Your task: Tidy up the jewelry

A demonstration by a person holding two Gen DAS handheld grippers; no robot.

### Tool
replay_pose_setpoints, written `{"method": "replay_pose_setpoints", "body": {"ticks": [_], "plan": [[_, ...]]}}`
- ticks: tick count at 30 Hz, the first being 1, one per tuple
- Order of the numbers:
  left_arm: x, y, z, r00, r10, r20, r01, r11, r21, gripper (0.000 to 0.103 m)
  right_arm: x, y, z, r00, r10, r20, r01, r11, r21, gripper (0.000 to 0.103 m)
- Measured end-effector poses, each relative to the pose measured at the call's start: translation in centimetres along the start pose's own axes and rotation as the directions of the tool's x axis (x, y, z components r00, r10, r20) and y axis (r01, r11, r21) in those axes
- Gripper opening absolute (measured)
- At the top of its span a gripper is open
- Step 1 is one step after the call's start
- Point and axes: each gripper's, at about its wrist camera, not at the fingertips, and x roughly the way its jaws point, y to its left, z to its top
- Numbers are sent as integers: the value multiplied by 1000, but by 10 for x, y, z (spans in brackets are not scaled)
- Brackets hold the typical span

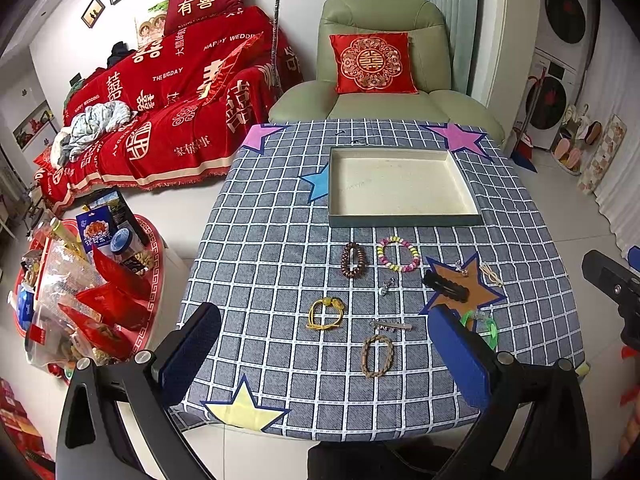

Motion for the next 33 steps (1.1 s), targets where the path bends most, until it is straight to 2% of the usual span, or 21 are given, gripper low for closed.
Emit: {"method": "replay_pose_setpoints", "body": {"ticks": [21, 29, 33], "plan": [[2, 3, -3, 1000, -2, -7, 2, 1000, 0, 103, 0, 0, 0, 1000, 0, -6, 0, 1000, 1, 103], [21, 11, -5, 998, -17, -59, 16, 1000, -21, 103, 18, -5, -6, 999, 3, -43, -3, 1000, 18, 103], [36, 22, -2, 995, -32, -99, 28, 999, -43, 103, 31, -9, -5, 996, 13, -92, -9, 999, 47, 103]]}}
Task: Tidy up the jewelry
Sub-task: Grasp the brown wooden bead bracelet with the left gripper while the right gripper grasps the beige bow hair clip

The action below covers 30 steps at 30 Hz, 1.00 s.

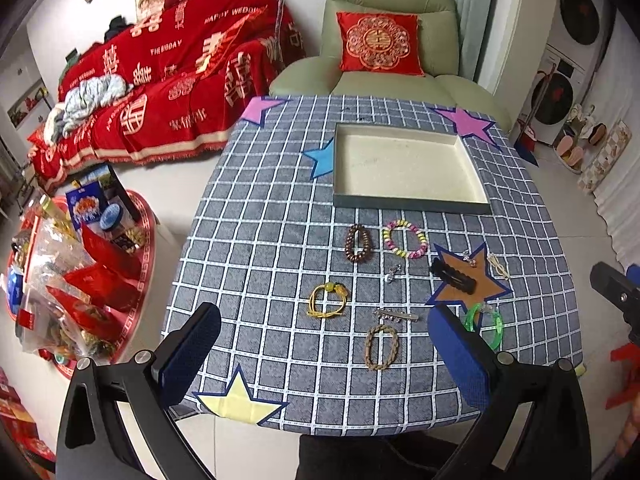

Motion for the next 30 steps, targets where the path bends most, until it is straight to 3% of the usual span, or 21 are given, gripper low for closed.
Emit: {"method": "replay_pose_setpoints", "body": {"ticks": [8, 16, 24, 30], "plan": [[46, 17, 23, 997, -4, -80, 5, 1000, 9, 103, 41, -15, 8, 992, -16, -126, 30, 994, 109, 103], [112, 26, 45, 988, -36, -149, 46, 997, 65, 103, 94, -26, 8, 967, -67, -246, 113, 977, 179, 103], [176, 13, 58, 974, -74, -213, 98, 990, 104, 103, 149, -41, 3, 938, -111, -329, 179, 966, 185, 103], [211, -6, 62, 964, -108, -244, 143, 981, 131, 103, 194, -57, 2, 921, -128, -369, 184, 976, 120, 103]]}}
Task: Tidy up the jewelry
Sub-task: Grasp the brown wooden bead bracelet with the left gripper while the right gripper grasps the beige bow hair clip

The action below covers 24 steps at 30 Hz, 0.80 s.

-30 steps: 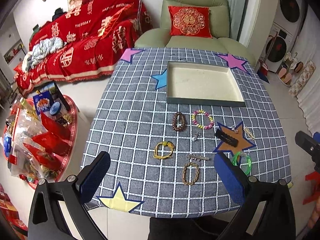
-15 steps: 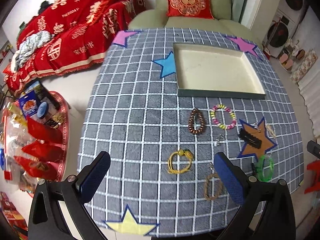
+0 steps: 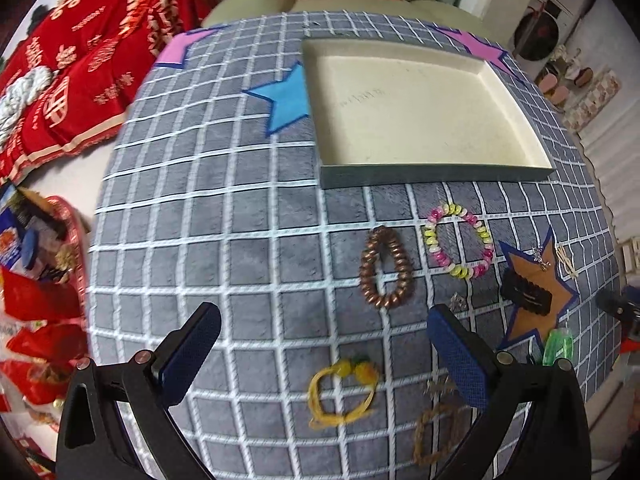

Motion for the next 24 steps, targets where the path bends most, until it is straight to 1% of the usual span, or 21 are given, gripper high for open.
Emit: {"method": "replay_pose_setpoints", "body": {"ticks": [2, 4, 5, 6, 8, 10, 12, 14, 15, 16, 17, 19, 20, 21, 22, 23, 24], "plan": [[10, -6, 3, 1000, -12, -10, 12, 1000, 7, 103, 12, -1, 6, 1000, -6, -10, 5, 999, -34, 101], [21, -11, 7, 1000, -21, -16, 21, 1000, 13, 103, 24, -2, 11, 1000, -3, -22, 2, 997, -71, 95], [24, -14, 9, 1000, -23, -16, 23, 1000, 17, 103, 31, -3, 14, 1000, 1, -28, -3, 996, -89, 94], [30, -16, 10, 1000, -25, -18, 25, 999, 25, 97, 35, -3, 16, 999, 3, -33, -6, 995, -101, 94], [40, -20, 12, 999, -18, -32, 19, 999, 31, 97, 46, -4, 20, 999, 12, -44, -17, 992, -121, 90], [46, -21, 14, 999, -15, -36, 15, 1000, 22, 97, 56, -6, 23, 998, 26, -60, -33, 990, -135, 81], [51, -23, 15, 999, -10, -37, 11, 1000, 22, 97, 63, -9, 25, 996, 43, -74, -53, 989, -142, 77], [55, -24, 14, 999, -7, -39, 8, 1000, 25, 95, 66, -8, 28, 997, 49, -57, -58, 985, -165, 77], [57, -25, 15, 999, -5, -41, 6, 1000, 27, 87, 67, -8, 28, 997, 51, -52, -60, 981, -182, 77], [60, -26, 14, 999, 2, -48, 0, 1000, 30, 87, 68, -8, 30, 997, 55, -51, -64, 979, -195, 77], [60, -29, 14, 999, 13, -38, -12, 999, 40, 87, 69, -6, 30, 997, 58, -49, -67, 977, -205, 77], [61, -31, 15, 999, 15, -34, -14, 999, 45, 86, 71, -3, 29, 997, 61, -50, -71, 972, -223, 75], [61, -32, 15, 999, 16, -30, -14, 999, 45, 82, 71, -1, 28, 997, 62, -50, -72, 971, -228, 74], [60, -32, 14, 1000, 14, -23, -12, 999, 48, 74, 70, 0, 27, 997, 65, -50, -75, 970, -233, 70], [59, -34, 14, 1000, 8, -15, -7, 998, 58, 70, 67, 4, 24, 996, 68, -51, -78, 968, -237, 67], [56, -38, 10, 1000, 1, -8, -1, 998, 66, 58, 64, 8, 23, 996, 71, -50, -81, 967, -243, 59], [54, -41, 9, 1000, -5, -1, 5, 997, 79, 44, 63, 11, 23, 996, 73, -47, -82, 965, -251, 46]]}}
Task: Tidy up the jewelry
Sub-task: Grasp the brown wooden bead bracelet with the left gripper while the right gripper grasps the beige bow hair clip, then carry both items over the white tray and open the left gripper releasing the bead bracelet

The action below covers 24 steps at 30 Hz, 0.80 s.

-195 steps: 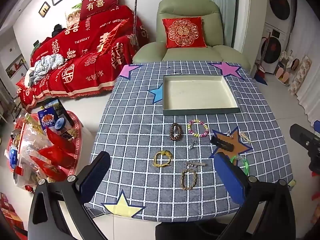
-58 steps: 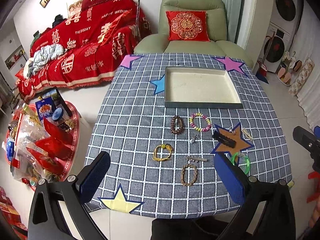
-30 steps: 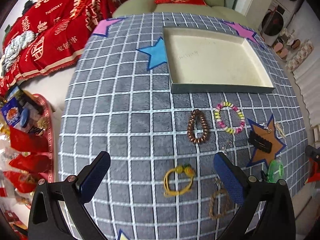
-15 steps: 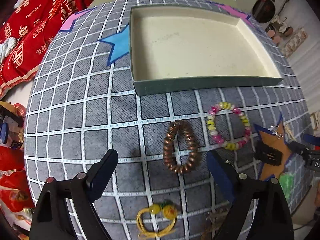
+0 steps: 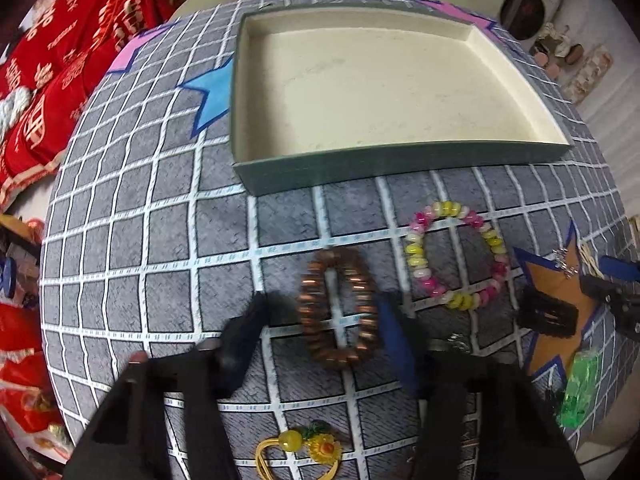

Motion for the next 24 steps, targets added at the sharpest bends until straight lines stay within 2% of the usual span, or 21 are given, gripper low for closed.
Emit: {"method": "replay_pose_setpoints", "body": {"ticks": [1, 2, 3, 4, 8, 15, 19, 24], "plan": [[-1, -2, 0, 1000, -4, 7, 4, 1000, 12, 42, -1, 14, 0, 1000, 1, 2, -1, 1000, -5, 29], [-1, -2, 0, 1000, -8, 8, 8, 1000, 19, 40, -11, 25, -2, 1000, 2, 0, -2, 1000, -7, 20], [-1, -2, 0, 1000, -14, 12, 14, 1000, 22, 33, -11, 29, -1, 1000, 8, -3, -8, 1000, 2, 19], [-2, -2, 1, 1000, -22, 13, 22, 1000, 22, 31, -15, 33, 0, 1000, 11, -5, -11, 1000, 11, 19], [-9, 4, 4, 997, -74, 14, 74, 997, -17, 31, -27, 31, 4, 999, 45, -9, -44, 997, 66, 19], [-34, 11, 13, 991, -117, 57, 120, 991, -55, 31, -53, 31, 14, 990, 135, 36, -139, 974, 180, 19], [-53, 10, 24, 988, -119, 94, 126, 990, -68, 31, -74, 37, 28, 981, 176, 79, -189, 962, 197, 19], [-70, 14, 50, 984, -117, 135, 129, 988, -83, 31, -99, 43, 63, 962, 238, 132, -260, 947, 187, 19]]}}
